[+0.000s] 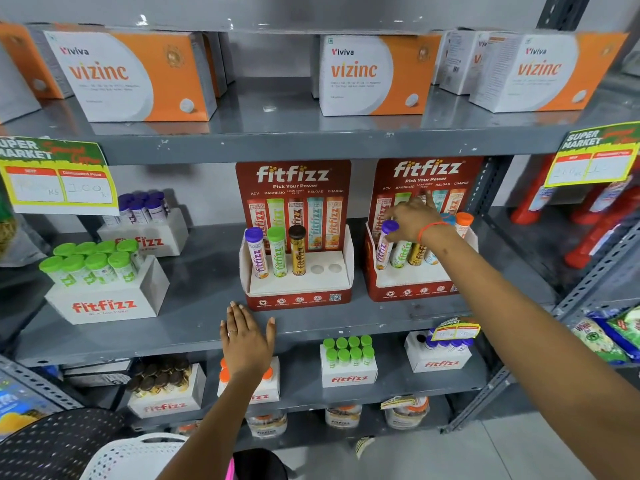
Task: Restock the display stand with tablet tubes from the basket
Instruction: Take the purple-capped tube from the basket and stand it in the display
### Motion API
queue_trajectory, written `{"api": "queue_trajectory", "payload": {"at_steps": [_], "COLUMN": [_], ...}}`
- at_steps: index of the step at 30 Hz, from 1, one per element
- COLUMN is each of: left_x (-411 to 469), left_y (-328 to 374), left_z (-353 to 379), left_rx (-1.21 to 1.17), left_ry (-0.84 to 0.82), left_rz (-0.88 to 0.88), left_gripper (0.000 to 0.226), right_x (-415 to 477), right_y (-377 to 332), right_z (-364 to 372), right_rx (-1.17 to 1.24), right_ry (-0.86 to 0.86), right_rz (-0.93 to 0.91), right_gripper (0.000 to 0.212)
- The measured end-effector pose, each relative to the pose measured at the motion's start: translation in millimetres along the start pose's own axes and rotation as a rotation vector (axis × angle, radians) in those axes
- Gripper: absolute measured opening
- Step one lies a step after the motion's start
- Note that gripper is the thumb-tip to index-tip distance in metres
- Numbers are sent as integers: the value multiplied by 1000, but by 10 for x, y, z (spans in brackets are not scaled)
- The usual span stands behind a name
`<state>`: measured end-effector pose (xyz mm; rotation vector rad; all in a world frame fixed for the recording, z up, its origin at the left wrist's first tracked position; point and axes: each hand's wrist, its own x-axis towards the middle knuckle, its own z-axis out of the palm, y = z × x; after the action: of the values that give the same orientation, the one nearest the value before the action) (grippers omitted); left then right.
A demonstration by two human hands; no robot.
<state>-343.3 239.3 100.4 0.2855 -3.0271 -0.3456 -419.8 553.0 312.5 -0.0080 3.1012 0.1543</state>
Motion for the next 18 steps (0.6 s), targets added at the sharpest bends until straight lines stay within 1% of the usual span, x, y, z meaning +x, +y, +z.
{"api": "queue_trajectory", "payload": {"at_steps": [2,6,10,18], "left_x": [-4,-5,-9,-5], "left_y": [-6,0,4,1], "left_z": [1,-2,-6,-29], "left_rx": [-5,0,-9,-10], "left_ry": [1,-1,2,-14], "left_rz": [-1,-3,-2,12], "left_gripper": [85,85,84,85], "right_x": [7,10,-11,-77], "right_y": [19,56,43,-37], "right_z": [34,37,37,6], "right_rx": [-20,47,76,67], "right_ry": [26,36,41,77], "right_rz": [7,-33,-55,-41], "right_gripper": [48,38,35,40]}}
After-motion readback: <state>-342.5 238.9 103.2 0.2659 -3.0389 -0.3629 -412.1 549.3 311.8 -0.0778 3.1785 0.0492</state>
